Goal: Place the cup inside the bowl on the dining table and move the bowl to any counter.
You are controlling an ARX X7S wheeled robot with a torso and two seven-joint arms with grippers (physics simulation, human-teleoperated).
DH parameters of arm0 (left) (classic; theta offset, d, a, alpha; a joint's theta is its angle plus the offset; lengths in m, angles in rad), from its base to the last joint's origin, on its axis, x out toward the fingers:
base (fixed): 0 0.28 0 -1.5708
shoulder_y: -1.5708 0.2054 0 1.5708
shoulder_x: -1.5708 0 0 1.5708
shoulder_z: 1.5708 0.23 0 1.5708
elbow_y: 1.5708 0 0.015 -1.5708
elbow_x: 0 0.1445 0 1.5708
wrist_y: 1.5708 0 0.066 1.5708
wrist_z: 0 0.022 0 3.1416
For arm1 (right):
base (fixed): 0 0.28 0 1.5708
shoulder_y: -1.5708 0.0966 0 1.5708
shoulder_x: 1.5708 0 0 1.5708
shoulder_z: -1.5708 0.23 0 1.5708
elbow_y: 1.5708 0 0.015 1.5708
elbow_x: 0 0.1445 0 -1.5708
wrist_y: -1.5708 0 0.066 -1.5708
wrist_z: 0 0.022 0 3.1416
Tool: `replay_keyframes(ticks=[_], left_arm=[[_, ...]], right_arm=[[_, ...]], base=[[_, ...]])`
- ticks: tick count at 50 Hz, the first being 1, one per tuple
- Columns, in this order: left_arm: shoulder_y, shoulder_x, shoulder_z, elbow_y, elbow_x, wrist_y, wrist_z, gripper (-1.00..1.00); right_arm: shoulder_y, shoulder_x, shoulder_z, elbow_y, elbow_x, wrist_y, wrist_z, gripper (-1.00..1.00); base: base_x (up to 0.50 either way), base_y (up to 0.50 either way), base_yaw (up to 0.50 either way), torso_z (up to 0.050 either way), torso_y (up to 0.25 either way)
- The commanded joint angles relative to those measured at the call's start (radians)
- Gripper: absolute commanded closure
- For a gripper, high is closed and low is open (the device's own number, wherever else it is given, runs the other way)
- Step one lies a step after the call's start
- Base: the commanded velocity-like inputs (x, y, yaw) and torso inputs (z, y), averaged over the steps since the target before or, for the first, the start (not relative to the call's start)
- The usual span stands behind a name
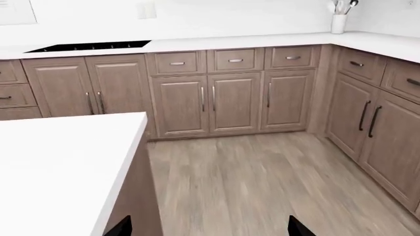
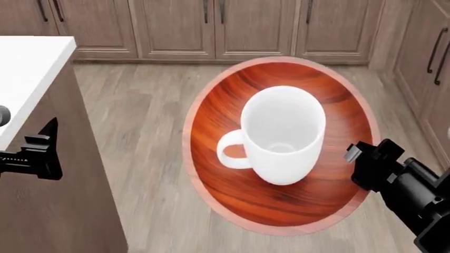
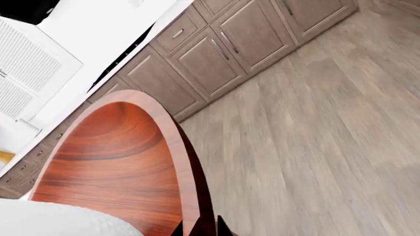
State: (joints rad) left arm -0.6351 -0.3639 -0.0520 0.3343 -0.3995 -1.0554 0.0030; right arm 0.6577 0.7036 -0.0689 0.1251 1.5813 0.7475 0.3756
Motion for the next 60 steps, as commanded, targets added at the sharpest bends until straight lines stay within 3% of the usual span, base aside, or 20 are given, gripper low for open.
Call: replay_keyframes(ticks=[1,60], left_arm=[[-0.003,0.005,-0.003,-0.002,0.002,0.024,-0.001,-1.00],[-0.013,0.001,0.023,-0.019,-0.008,0.040,-0.011,-1.00]], right_arm=[[-0.006,-0.004,0.024,-0.012,0.008,-0.014,-0.027,1.00],[-0.008,0.008,0.026,-0.031,0.015,-0.019,-0.021,1.00]], base=[[0.50,0.00,0.00,0.000,0.000],[0.50,0.00,0.00,0.000,0.002]])
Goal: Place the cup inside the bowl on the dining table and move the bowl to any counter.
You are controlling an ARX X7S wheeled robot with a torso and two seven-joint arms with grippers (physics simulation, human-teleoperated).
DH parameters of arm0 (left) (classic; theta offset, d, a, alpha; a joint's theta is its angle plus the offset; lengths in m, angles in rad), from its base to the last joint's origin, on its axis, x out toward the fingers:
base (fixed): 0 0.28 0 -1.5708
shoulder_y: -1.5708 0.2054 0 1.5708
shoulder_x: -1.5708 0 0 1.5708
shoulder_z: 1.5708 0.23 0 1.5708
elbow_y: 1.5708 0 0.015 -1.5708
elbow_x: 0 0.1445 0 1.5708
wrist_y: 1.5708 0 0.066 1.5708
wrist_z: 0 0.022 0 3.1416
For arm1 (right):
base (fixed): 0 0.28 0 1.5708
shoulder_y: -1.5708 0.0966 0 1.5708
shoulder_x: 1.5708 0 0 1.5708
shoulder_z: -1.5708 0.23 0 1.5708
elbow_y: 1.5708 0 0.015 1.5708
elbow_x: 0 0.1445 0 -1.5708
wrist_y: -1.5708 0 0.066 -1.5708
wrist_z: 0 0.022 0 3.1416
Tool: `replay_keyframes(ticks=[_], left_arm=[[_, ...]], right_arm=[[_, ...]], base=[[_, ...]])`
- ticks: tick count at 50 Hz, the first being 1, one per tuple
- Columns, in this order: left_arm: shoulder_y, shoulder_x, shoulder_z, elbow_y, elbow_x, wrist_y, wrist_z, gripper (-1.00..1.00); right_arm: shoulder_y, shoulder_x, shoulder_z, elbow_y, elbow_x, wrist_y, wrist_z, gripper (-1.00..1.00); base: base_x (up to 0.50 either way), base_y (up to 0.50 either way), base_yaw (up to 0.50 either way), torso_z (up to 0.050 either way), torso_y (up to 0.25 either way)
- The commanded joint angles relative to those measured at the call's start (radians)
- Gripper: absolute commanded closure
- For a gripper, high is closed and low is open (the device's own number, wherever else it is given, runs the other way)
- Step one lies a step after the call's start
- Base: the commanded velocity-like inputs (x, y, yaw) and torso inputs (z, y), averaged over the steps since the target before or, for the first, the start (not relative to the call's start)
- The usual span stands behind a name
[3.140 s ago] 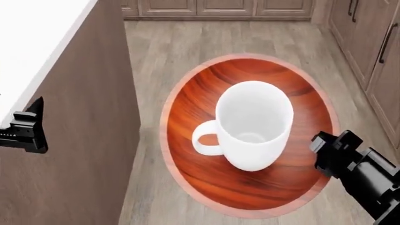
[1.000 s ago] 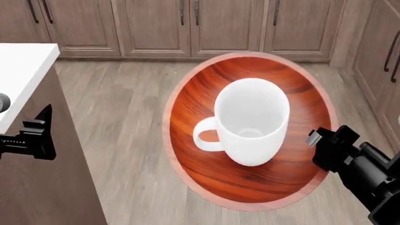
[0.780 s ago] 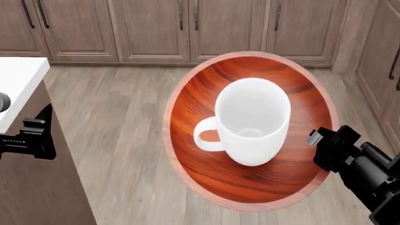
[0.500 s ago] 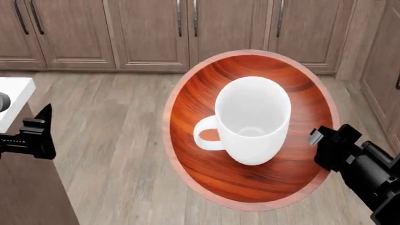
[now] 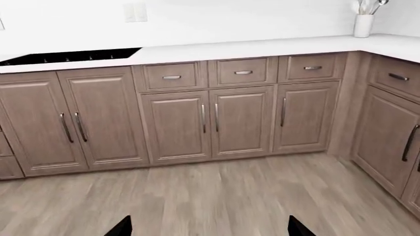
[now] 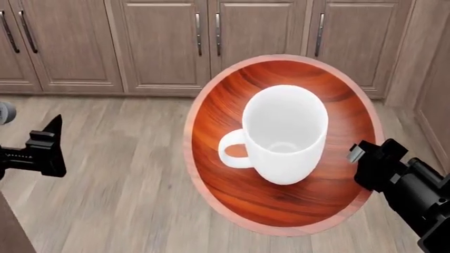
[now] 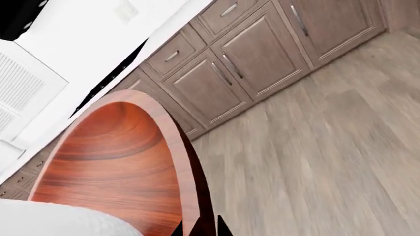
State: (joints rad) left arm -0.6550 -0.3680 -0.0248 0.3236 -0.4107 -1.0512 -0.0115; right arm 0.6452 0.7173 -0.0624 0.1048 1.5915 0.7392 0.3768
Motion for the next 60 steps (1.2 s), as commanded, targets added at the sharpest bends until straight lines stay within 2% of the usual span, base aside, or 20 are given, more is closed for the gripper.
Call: replay_keyframes(ticks=[1,60], left_arm=[[0.006,0.005,-0.004,-0.009,0.003,0.035,0.003,-1.00],[0.025,0.002,-0.001,-0.012,-0.016,0.052,-0.010,-1.00]], right_arm=[[0.005,-0.006,0.019,-0.009,0.004,-0.011,-0.023,1.00],[-0.003,0.003,0.027,-0.023,0.026,-0.015,-0.022,1.00]], base=[[0.50,0.00,0.00,0.000,0.000],[0.50,0.00,0.00,0.000,0.002]])
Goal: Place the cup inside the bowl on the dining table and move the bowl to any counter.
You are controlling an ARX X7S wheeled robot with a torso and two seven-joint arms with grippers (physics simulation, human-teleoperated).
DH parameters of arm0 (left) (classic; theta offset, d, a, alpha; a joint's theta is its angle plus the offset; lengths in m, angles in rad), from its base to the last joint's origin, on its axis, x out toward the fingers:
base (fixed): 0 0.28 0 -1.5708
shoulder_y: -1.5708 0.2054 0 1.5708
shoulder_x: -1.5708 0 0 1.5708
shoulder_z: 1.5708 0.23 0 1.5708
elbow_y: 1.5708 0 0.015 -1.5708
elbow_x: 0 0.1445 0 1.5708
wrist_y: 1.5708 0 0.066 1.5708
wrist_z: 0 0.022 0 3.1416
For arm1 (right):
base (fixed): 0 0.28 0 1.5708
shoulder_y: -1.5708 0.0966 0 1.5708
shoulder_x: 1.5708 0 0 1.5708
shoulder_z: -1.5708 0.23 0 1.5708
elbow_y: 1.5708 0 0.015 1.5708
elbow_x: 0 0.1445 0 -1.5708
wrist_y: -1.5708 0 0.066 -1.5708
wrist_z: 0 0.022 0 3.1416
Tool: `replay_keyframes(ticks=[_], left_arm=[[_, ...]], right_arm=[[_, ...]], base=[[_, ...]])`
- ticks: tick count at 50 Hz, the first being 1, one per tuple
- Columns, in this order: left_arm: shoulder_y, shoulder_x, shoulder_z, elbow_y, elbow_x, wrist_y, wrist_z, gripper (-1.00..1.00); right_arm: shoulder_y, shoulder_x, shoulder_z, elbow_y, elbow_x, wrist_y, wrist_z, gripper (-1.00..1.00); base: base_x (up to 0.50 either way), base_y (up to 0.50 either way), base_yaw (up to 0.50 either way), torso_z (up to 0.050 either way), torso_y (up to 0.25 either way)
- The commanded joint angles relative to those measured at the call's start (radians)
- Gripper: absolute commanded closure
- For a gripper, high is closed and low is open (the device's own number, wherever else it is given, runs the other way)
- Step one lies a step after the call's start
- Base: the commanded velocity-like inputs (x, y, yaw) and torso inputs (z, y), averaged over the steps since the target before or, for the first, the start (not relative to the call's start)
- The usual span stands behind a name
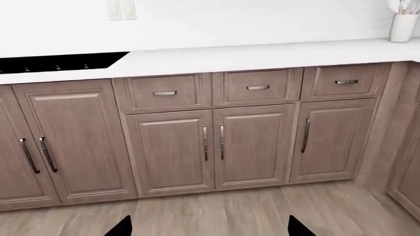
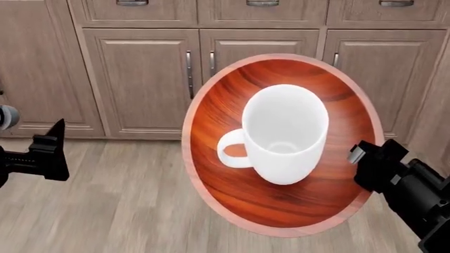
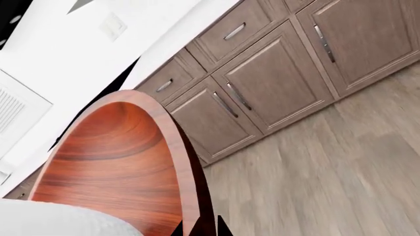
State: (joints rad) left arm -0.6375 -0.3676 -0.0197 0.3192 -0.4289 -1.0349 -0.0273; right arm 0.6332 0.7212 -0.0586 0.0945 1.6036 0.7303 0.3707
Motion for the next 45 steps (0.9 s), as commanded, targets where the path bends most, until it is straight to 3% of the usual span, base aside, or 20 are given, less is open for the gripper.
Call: replay_keyframes(ticks=[1,45], left_arm=[[0.007,0.002,-0.006,-0.007,0.002,0.035,0.005,-1.00],[0.017,-0.007,-0.005,-0.015,-0.008,0.052,-0.003,-1.00]], right_arm=[[0.010,-0.002,0.025,-0.013,0.018,-0.005,-0.014,1.00],[-0.014,-0.003,0.024,-0.016,0.020,-0.015,-0.018,1.00]], base=[[0.50,0.00,0.00,0.000,0.000],[0.50,0.00,0.00,0.000,0.002]])
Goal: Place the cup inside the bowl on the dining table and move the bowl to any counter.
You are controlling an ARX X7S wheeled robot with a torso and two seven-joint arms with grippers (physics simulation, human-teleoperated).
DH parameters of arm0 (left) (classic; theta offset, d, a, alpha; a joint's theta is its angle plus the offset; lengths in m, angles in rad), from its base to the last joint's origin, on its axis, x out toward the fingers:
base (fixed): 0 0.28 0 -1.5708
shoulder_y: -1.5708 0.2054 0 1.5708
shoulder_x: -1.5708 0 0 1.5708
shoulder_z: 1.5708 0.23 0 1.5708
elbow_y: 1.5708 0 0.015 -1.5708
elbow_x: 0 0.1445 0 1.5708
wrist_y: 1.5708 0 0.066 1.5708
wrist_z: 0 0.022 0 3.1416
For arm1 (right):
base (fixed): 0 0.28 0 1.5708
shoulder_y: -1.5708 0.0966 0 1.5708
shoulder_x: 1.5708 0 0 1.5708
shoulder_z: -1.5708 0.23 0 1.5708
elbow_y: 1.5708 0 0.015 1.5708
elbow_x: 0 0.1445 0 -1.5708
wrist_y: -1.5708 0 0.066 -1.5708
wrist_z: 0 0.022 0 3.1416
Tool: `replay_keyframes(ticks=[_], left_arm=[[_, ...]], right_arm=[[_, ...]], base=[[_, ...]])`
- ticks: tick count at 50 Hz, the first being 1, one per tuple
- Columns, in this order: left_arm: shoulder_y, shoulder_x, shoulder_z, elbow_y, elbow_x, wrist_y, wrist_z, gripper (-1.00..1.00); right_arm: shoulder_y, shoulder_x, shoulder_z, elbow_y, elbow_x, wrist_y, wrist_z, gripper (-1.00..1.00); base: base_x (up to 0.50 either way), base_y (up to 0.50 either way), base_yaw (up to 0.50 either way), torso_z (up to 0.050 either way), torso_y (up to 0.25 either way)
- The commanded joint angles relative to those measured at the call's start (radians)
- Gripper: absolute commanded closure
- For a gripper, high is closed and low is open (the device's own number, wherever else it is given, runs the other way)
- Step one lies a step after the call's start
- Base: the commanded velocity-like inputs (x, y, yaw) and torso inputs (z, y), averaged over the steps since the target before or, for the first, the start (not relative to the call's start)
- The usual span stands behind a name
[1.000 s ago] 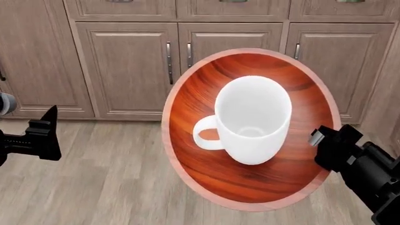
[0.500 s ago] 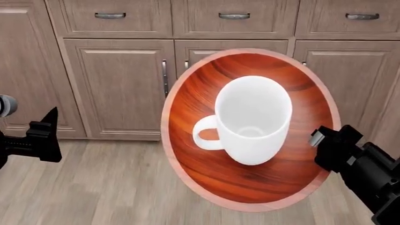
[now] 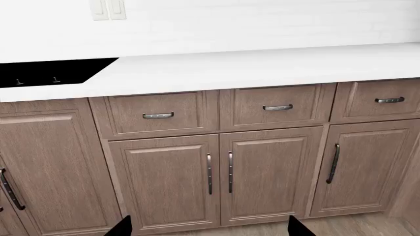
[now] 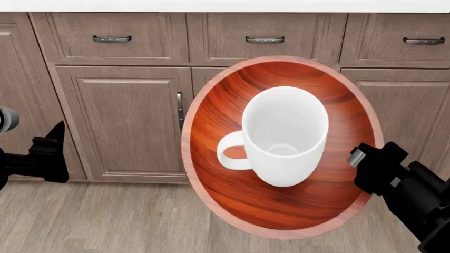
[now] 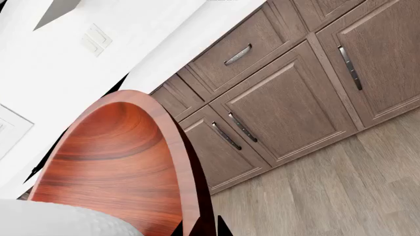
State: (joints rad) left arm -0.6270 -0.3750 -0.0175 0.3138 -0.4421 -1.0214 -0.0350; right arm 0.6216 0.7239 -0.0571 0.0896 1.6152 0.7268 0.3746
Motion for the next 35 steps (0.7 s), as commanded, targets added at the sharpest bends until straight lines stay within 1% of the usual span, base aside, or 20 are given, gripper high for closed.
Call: replay_keyframes(ticks=[1,3,11,30,35], left_arm=[[0.008,0.000,-0.006,-0.011,0.009,0.045,0.003,-1.00],[0.007,0.000,-0.010,-0.019,0.025,0.055,-0.016,-1.00],[0.001,-0.010,-0.016,-0.034,0.039,0.063,-0.030,-1.00],[-0.003,-0.002,-0.013,-0.020,0.017,0.050,-0.029,-1.00],[-0.013,-0.007,-0.017,0.019,-0.001,0.017,-0.031,-1.00]], right_arm=[[-0.003,-0.006,0.022,-0.011,0.010,-0.011,-0.022,1.00],[-0.003,-0.005,0.023,-0.010,0.009,-0.012,-0.022,1.00],[0.000,-0.009,0.019,-0.005,0.004,-0.014,-0.028,1.00],[0.043,-0.002,0.010,-0.007,0.026,0.009,-0.001,1.00],[0.053,0.000,0.009,-0.006,0.032,0.014,0.004,1.00]], base=[[0.50,0.00,0.00,0.000,0.000],[0.50,0.00,0.00,0.000,0.005],[0.50,0.00,0.00,0.000,0.001],[0.50,0.00,0.00,0.001,0.002],[0.50,0.00,0.00,0.000,0.002]])
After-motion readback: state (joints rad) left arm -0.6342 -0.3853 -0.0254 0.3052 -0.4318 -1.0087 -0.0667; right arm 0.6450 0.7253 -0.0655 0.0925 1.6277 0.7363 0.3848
